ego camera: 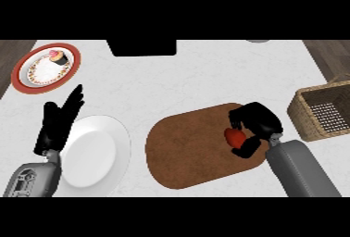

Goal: Pick the bell pepper from the cutting board and place it in the basket

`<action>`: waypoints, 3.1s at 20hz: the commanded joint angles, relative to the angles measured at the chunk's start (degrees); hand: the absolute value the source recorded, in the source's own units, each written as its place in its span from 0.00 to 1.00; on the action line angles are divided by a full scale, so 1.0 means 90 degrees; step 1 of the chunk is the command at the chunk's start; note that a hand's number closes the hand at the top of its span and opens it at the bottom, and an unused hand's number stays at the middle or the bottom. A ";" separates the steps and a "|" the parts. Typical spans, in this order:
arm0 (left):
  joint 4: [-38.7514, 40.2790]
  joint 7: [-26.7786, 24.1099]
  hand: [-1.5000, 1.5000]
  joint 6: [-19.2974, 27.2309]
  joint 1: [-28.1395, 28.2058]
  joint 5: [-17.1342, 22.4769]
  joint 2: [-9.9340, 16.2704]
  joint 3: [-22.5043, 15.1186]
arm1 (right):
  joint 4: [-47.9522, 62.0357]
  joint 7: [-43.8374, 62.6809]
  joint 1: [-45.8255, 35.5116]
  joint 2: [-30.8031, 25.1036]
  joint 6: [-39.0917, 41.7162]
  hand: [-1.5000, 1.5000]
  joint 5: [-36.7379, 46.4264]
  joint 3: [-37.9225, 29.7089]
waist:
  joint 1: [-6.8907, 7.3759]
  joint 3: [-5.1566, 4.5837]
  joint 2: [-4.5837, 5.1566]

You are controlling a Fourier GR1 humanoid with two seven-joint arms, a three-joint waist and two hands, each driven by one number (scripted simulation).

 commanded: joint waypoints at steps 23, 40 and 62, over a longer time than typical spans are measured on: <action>0.0007 -0.0124 0.50 -0.0122 0.0037 -0.0052 -0.0112 -0.0097 | -0.6275 0.7573 -0.2890 0.1585 0.2175 1.00 -0.2837 -0.1662 | 0.0229 0.0039 0.0102; 0.0118 0.0107 0.50 -0.0170 -0.0263 0.0001 0.0079 0.0146 | -0.3561 0.7480 -0.5236 -0.1336 0.3413 1.00 -0.3097 -0.3099 | 0.0142 0.0031 0.0137; -0.0458 0.0118 0.50 -0.0146 0.0153 -0.0144 -0.0193 -0.0082 | -0.0576 0.2762 -0.3165 -0.4315 0.2817 1.00 -0.2748 -0.3983 | 0.0281 0.0051 0.0147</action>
